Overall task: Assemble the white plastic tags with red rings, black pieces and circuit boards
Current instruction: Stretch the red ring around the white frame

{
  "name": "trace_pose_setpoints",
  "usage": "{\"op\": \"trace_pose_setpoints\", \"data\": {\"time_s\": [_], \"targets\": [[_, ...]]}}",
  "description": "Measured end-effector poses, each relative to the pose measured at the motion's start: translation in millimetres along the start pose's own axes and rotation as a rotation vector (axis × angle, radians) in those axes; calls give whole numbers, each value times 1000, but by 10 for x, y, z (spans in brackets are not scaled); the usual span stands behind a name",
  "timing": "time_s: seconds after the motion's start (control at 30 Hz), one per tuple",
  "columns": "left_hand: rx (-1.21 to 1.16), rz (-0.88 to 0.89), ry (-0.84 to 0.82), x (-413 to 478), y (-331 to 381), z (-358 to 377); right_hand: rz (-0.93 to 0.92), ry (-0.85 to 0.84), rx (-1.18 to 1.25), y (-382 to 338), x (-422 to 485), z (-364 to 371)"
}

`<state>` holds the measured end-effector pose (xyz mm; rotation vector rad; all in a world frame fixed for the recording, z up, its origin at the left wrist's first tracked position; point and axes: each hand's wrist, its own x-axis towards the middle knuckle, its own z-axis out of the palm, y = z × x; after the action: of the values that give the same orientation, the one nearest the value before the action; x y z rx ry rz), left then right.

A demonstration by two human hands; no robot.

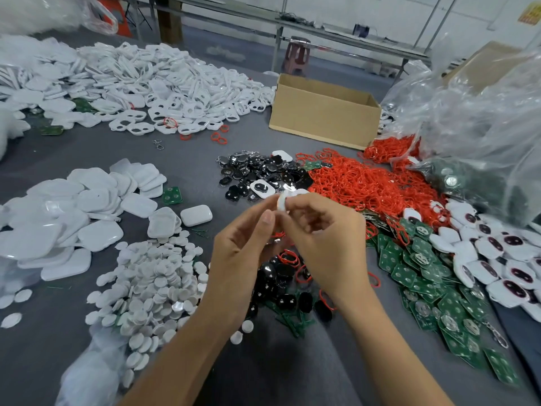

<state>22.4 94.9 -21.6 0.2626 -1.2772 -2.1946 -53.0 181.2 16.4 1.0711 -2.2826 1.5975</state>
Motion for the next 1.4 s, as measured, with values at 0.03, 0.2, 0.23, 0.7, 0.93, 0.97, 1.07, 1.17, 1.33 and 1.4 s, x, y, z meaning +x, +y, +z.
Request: {"op": "trace_pose_setpoints", "data": {"time_s": [0.03,0.2,0.23,0.7,0.93,0.97,1.07,1.17,1.33,1.4], "targets": [[-56,-26,-33,-2,12,13,-46,15,-44,-7,-14,13],[-142,-20,-5,36,49,-40,-147,-83,-101,-23,-6,1],[-125,-16,12,41,53,-49,-132,-107,-89,-32,-6,-1],[-145,-161,26,70,77,-101,49,-39,23,-15,65,-108],[-96,-132,59,86,78,-111,108,-96,121,25,73,-105],[-85,-131,65,88,82,-117,113,-102,116,31,73,-106],[-47,-129,89,97,86,-132,132,-125,109,42,73,-102],[34,-79,91,89,73,-135,122,-181,63,49,72,-107],[65,-37,150,69,72,-131,128,-283,1,80,82,-98],[59,0,187,84,98,-146,133,-214,-24,109,93,-145]]}}
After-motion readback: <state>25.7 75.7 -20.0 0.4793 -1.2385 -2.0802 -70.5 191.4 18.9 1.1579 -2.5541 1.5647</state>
